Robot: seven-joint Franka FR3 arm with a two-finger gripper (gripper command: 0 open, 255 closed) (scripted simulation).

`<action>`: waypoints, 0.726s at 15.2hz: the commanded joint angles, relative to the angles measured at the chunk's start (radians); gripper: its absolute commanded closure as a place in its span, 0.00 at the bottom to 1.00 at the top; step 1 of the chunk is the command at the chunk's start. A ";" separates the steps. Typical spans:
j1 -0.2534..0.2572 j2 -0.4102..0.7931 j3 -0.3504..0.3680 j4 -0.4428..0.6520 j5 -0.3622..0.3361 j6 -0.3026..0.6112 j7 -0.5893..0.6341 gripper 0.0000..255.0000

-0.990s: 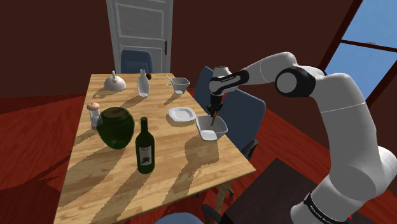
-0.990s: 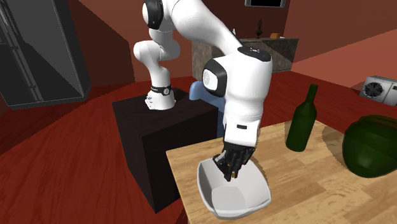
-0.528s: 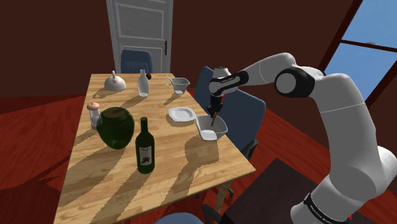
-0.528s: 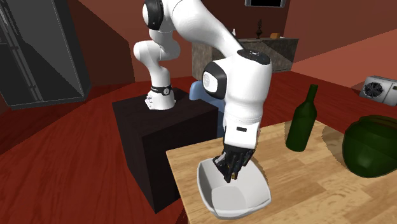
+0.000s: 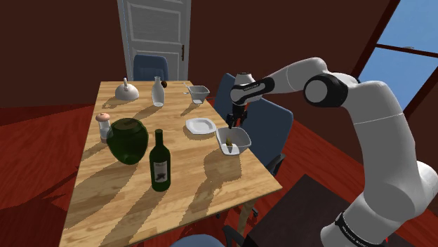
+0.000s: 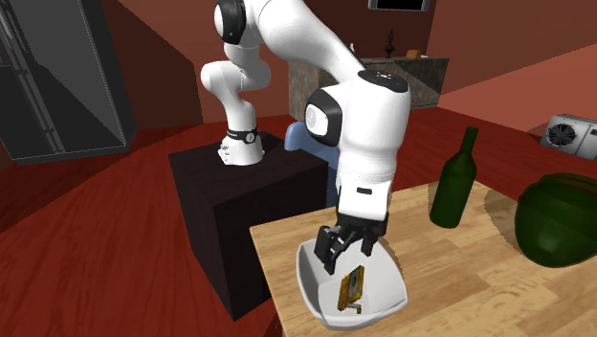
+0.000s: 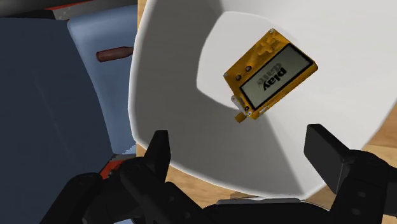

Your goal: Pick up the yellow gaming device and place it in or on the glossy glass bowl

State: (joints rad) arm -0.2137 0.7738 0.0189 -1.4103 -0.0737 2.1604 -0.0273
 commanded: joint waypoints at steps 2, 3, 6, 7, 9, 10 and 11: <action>0.001 -0.045 0.002 0.013 0.002 -0.058 -0.002 0.00; 0.001 -0.057 0.002 0.020 0.003 -0.077 -0.002 0.00; 0.001 -0.057 0.002 0.020 0.003 -0.077 -0.002 0.00; 0.001 -0.057 0.002 0.020 0.003 -0.077 -0.002 0.00; 0.001 -0.057 0.002 0.020 0.003 -0.077 -0.002 0.00; 0.001 -0.057 0.002 0.020 0.003 -0.077 -0.002 0.00; 0.001 -0.057 0.002 0.020 0.003 -0.077 -0.002 0.00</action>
